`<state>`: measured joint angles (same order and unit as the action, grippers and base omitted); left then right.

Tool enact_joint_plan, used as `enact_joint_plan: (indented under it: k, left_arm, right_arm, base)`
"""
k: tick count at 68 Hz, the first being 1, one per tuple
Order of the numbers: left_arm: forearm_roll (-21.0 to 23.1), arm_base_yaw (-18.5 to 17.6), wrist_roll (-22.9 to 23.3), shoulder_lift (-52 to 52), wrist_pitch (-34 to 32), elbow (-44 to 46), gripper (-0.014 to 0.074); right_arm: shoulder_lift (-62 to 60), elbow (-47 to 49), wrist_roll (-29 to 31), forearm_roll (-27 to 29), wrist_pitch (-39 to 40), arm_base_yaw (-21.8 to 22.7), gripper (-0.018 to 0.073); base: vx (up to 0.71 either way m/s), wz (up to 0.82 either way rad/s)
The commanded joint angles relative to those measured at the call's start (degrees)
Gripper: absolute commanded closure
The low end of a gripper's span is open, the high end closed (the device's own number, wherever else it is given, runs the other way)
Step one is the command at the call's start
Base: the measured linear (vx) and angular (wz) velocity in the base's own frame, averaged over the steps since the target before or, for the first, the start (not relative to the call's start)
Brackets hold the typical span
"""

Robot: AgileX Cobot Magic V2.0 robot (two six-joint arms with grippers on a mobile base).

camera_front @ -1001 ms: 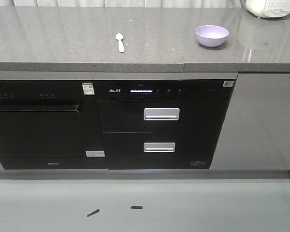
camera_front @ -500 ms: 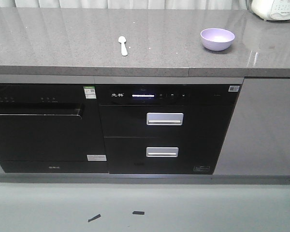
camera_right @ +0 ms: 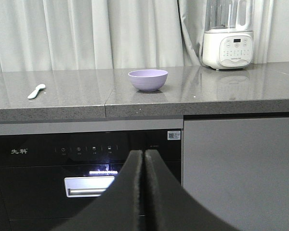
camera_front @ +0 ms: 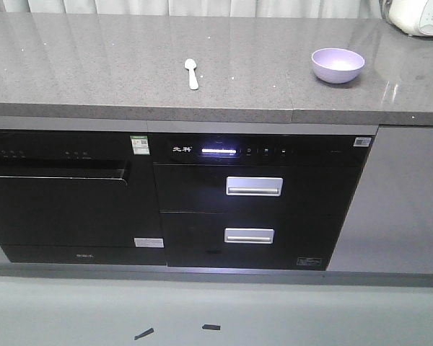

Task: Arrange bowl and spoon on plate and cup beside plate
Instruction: 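Drive closer to the counter, bringing the spoon and bowl into reach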

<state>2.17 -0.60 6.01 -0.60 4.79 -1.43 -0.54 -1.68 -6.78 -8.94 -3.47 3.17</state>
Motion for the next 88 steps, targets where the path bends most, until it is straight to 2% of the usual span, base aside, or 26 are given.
enact_joint_plan:
  k: [1,88]
  left_arm:
    - [0.1,0.0,0.5,-1.0,-4.0,-1.7,0.0602]
    - [0.1,0.0,0.5,-1.0,-4.0,-1.7,0.0602]
  right_arm:
    - [-0.7,-0.8,0.1,-0.4,4.0,0.4,0.0564]
    - [-0.7,-0.8,0.1,-0.4,4.0,0.4,0.0564]
  base:
    - [0.07,0.02]
    - [0.05,0.0]
